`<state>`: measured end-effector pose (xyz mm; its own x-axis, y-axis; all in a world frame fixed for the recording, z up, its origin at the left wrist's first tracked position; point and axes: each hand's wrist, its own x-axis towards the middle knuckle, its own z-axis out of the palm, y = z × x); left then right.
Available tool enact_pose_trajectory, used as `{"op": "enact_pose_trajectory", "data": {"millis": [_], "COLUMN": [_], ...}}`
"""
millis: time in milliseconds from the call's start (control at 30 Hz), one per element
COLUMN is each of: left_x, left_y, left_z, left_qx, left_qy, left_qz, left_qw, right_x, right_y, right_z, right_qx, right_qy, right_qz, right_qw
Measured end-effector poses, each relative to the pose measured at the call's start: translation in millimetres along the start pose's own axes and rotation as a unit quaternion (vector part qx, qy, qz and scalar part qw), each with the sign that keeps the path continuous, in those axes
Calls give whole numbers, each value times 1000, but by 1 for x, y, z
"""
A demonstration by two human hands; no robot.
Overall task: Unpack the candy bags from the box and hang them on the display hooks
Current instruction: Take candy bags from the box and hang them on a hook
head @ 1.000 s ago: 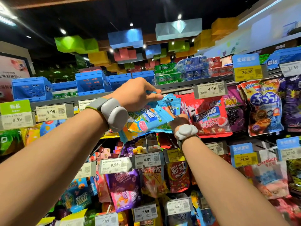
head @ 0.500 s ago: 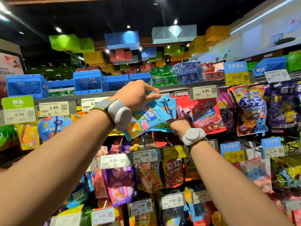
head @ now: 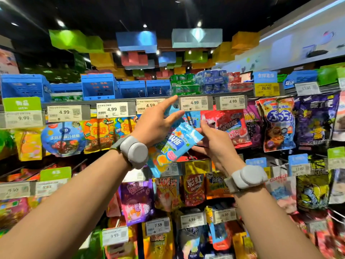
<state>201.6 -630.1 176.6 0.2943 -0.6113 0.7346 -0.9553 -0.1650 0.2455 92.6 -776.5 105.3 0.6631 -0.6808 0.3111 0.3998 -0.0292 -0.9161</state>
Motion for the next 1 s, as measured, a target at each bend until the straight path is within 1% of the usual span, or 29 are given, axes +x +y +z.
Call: {"op": "enact_pose_trajectory", "data": {"millis": [167,233,367,500,667,800,900,1000], "left_x": [-8,-14,-28,-37,-46,-51,-48,-43], "left_y": [0,-2,-6,-10,-15,-14,-16,-17], "left_z": [5,9,23,37,42,44,45,45], "left_qx": [-5,-10,-54,-75,-70,-56,-44,-51], "left_qy": [69,100,142,135,126,131,140,127], "left_qz": [-9,-27,-82,-94,-71,-55,-50,-41], "left_qw": [998,995,985,983,987,988,988,990], "right_x": [-23,-30,-40,-39,-34,-35,-34,-34], "right_y": [-4,-3,6,18,23,20,24,22], "right_z": [7,8,12,15,13,12,12,9], "right_qx": [47,60,12,-49,-12,19,12,8], "right_qy": [-7,-30,-90,-53,-14,-3,16,33], "right_qz": [-9,-25,-92,-122,-97,-73,-65,-52], "right_qw": [999,997,992,990,995,997,998,998]}}
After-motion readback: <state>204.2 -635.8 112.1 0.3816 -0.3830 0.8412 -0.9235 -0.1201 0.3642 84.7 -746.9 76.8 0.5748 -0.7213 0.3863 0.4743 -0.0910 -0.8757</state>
